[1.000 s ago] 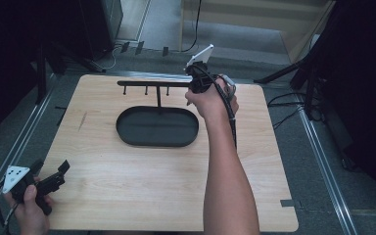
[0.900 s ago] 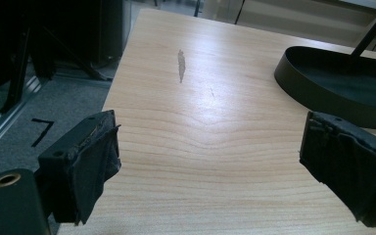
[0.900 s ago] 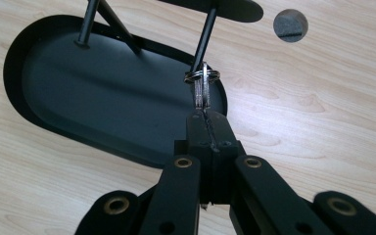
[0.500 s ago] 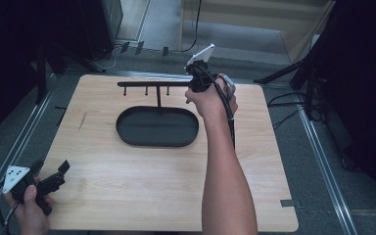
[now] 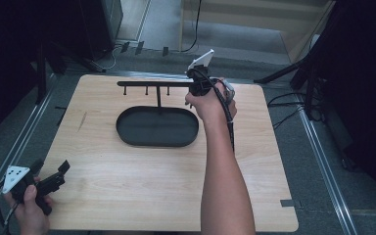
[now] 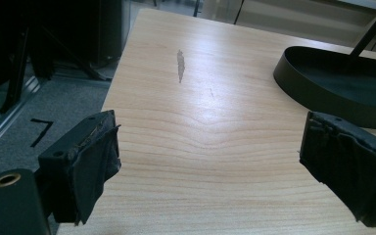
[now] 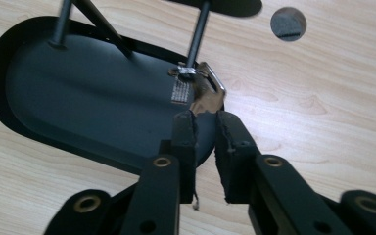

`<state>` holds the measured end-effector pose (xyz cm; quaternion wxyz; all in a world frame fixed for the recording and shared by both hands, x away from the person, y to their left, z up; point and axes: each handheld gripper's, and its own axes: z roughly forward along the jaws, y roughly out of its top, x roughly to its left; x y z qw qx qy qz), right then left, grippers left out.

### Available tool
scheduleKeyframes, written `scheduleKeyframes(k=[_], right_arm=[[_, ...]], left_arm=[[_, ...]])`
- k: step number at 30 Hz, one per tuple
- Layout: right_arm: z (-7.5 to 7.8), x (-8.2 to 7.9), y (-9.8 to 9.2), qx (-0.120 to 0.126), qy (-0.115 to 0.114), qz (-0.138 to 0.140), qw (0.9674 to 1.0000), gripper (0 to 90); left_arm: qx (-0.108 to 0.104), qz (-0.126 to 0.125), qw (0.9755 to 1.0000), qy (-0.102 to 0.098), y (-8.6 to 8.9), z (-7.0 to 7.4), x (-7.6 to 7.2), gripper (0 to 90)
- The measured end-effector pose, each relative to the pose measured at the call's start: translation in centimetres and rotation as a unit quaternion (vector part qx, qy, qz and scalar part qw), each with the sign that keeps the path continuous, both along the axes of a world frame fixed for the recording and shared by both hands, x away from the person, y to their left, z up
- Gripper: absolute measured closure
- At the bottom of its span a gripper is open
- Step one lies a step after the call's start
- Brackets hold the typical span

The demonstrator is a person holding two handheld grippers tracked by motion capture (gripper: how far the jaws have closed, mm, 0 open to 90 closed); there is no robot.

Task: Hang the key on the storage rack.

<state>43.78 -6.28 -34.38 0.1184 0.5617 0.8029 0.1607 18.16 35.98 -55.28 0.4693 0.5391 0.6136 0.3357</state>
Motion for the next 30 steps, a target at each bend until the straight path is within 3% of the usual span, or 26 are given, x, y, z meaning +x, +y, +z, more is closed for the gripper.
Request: scheduleKeyframes(k=[11,16,22,24,25,30], right_arm=[[-1.1,-0.1,-1.8,0.001,0.006,-0.017,0.9998,77.2],[-1.3,-0.2,-1.8,0.026,0.018,0.003,0.9995,73.4],[-2.0,-0.3,-0.9,0.03,0.032,0.026,0.9987,69.6],[-2.3,-0.3,-0.6,0.03,0.027,0.029,0.9988,71.8],[-2.4,-0.3,-0.5,0.035,0.012,0.02,0.9991,79.6],[-2.5,-0.3,-0.7,0.032,-0.007,0.0,0.9995,83.5]], left_arm=[[0.001,-0.001,1.0,0.001,0.0,0.0,0.0,7.9],[0.001,-0.001,1.0,0.002,-0.1,0.0,0.0,7.9],[0.001,-0.002,1.0,0.001,0.0,0.0,0.0,7.9],[0.001,-0.002,1.0,0.001,0.0,0.0,0.0,7.9],[0.0,-0.002,1.0,0.001,0.0,0.0,0.0,7.9],[-0.002,-0.003,1.0,0.001,0.0,0.0,0.0,7.9]])
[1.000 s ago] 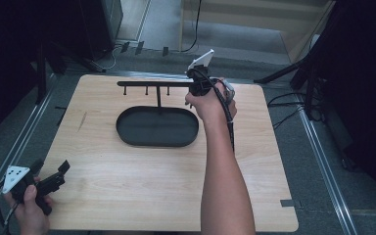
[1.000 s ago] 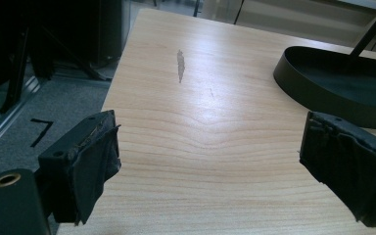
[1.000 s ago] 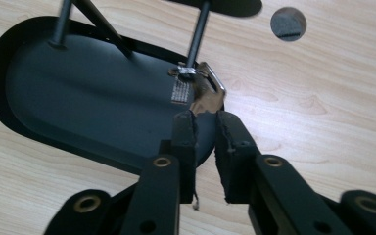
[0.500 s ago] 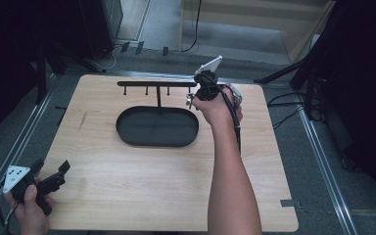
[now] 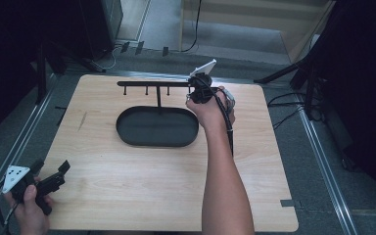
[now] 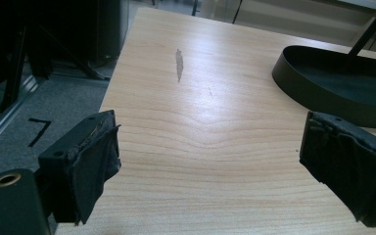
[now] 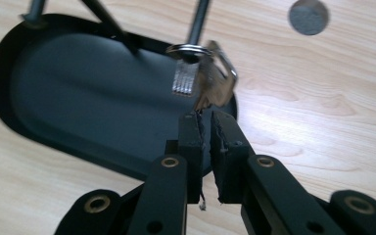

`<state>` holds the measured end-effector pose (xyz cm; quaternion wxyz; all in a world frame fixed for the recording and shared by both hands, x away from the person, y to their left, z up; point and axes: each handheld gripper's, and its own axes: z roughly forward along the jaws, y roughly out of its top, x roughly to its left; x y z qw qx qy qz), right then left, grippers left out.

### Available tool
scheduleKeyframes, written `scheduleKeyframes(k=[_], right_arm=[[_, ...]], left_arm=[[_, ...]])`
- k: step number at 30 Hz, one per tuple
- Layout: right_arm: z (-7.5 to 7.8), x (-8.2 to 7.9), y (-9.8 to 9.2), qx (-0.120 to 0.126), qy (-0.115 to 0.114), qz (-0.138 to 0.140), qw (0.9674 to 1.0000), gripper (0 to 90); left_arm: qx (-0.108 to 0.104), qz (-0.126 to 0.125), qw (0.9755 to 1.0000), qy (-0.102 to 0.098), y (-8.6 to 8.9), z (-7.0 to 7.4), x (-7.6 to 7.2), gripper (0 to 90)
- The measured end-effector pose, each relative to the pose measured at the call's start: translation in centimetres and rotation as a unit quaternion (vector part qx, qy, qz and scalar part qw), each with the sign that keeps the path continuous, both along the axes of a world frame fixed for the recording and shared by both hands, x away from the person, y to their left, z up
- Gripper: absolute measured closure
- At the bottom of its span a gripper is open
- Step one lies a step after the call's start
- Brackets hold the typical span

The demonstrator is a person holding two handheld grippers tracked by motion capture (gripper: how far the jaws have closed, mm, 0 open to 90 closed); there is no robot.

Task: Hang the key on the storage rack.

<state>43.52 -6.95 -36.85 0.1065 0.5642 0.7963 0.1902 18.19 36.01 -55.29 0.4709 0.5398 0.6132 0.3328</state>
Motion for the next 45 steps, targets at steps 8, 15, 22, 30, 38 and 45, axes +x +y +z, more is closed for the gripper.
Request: scheduleKeyframes(k=[8,15,22,30,38,45], right_arm=[[-0.8,0.1,-2.3,-0.009,0.0,-0.04,0.9992,77.1],[-2.6,-0.3,-5.2,-0.003,0.003,-0.062,0.9981,72.2],[-4.8,-0.9,-7.9,0.003,0.014,-0.076,0.997,69.5],[-7.5,-1.8,-10.8,0.007,0.008,-0.088,0.996,57.9],[-10.9,-3.4,-14.4,0.019,-0.01,-0.094,0.9953,44.7],[-12.7,-5.3,-16.5,0.012,-0.056,-0.084,0.9948,31.9]], left_arm=[[-0.001,-0.002,1.0,0.001,0.0,0.0,0.0,7.9],[0.002,-0.002,1.0,0.001,0.0,0.0,0.0,7.9],[0.003,-0.002,1.0,0.001,-0.1,0.0,0.0,7.9],[0.003,-0.001,1.0,0.0,-0.1,0.0,0.0,7.9],[0.005,0.0,1.0,0.0,-0.1,0.0,0.0,7.9],[0.005,0.001,1.0,-0.001,-0.1,0.0,0.0,7.9]])
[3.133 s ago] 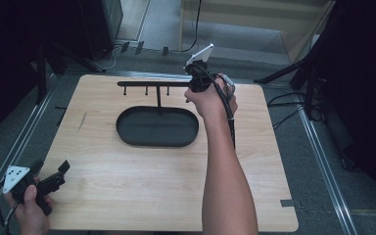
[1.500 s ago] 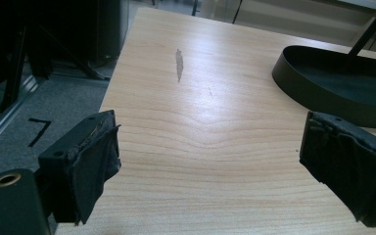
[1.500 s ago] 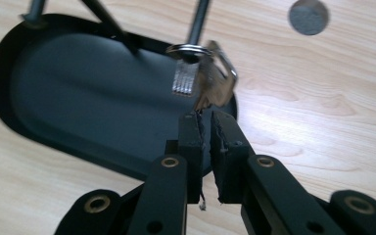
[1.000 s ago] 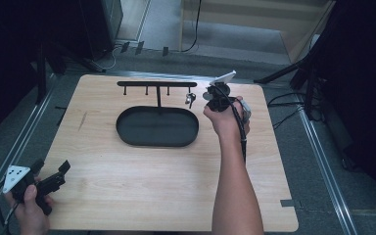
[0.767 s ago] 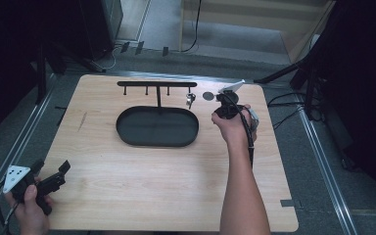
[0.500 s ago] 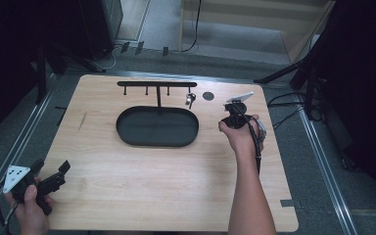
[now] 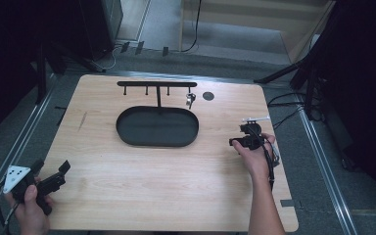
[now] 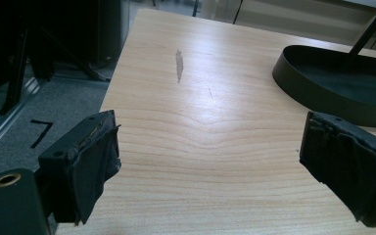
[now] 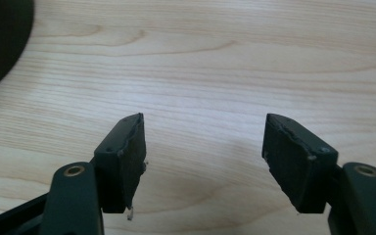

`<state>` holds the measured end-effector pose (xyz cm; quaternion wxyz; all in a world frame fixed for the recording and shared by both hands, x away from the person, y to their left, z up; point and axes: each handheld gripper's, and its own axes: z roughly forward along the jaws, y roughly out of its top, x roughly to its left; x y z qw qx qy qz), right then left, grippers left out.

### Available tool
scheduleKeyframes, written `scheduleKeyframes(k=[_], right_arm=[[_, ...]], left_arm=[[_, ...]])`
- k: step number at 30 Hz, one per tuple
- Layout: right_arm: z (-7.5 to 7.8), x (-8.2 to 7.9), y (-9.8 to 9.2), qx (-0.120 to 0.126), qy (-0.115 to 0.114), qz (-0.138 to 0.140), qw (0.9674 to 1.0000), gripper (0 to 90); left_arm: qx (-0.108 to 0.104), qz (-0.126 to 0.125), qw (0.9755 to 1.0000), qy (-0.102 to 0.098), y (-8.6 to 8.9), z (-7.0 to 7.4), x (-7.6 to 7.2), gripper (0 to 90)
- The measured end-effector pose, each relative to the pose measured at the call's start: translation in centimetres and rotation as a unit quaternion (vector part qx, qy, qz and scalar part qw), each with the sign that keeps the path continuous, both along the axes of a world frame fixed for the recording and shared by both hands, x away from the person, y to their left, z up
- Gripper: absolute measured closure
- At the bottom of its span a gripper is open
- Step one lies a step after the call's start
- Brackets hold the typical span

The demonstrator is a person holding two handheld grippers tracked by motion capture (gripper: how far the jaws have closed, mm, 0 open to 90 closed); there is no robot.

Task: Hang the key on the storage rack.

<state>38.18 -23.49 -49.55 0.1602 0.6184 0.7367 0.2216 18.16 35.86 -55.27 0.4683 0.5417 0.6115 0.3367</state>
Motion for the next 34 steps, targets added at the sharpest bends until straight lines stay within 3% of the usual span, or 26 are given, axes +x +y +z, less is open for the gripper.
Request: scheduleKeyframes(k=[1,4,6,10,13,18,22,25,29,30,34], right_arm=[[-0.4,-0.9,-0.8,0.017,-0.018,-0.009,0.9997,31.5],[-0.8,-1.6,-1.4,0.038,-0.029,-0.01,0.9988,30.8],[-1.5,-2.9,-2.3,0.047,-0.047,-0.004,0.9978,26.5],[-2.1,-4.3,-3.2,0.054,-0.06,-0.005,0.9967,23.6],[-2.5,-5.8,-4.1,0.067,-0.081,-0.017,0.9943,21.3],[-3.3,-8.4,-6.0,0.1,-0.121,-0.024,0.9873,20.0],[-4.2,-11.0,-7.6,0.091,-0.153,-0.025,0.9836,13.6],[-4.4,-12.1,-8.1,0.088,-0.169,-0.031,0.9812,13.6],[-4.8,-14.0,-9.2,0.109,-0.188,-0.043,0.9752,13.6],[-4.8,-14.7,-9.6,0.124,-0.199,-0.05,0.9709,13.6],[-4.9,-15.2,-9.9,0.137,-0.205,-0.057,0.9674,13.7]], left_arm=[[0.0,0.0,1.0,0.0,0.0,0.0,0.0,7.9],[0.001,0.0,1.0,0.0,0.0,0.0,0.0,7.9],[0.001,0.001,1.0,0.0,0.0,0.0,0.0,7.9],[0.001,0.001,1.0,0.0,0.0,0.0,0.0,7.9],[0.001,0.001,1.0,-0.001,0.0,0.0,0.0,7.9],[0.002,0.002,1.0,-0.001,0.0,0.0,0.0,7.9],[0.003,0.002,1.0,-0.001,-0.1,0.0,0.0,7.9],[0.004,0.003,1.0,-0.001,-0.1,0.0,0.0,7.9],[0.007,0.003,1.0,0.001,-0.1,0.0,0.0,7.9],[0.007,0.003,1.0,0.001,-0.2,0.0,0.0,7.9],[0.011,0.0,0.9999,0.004,-0.2,0.0,0.1,7.9]])
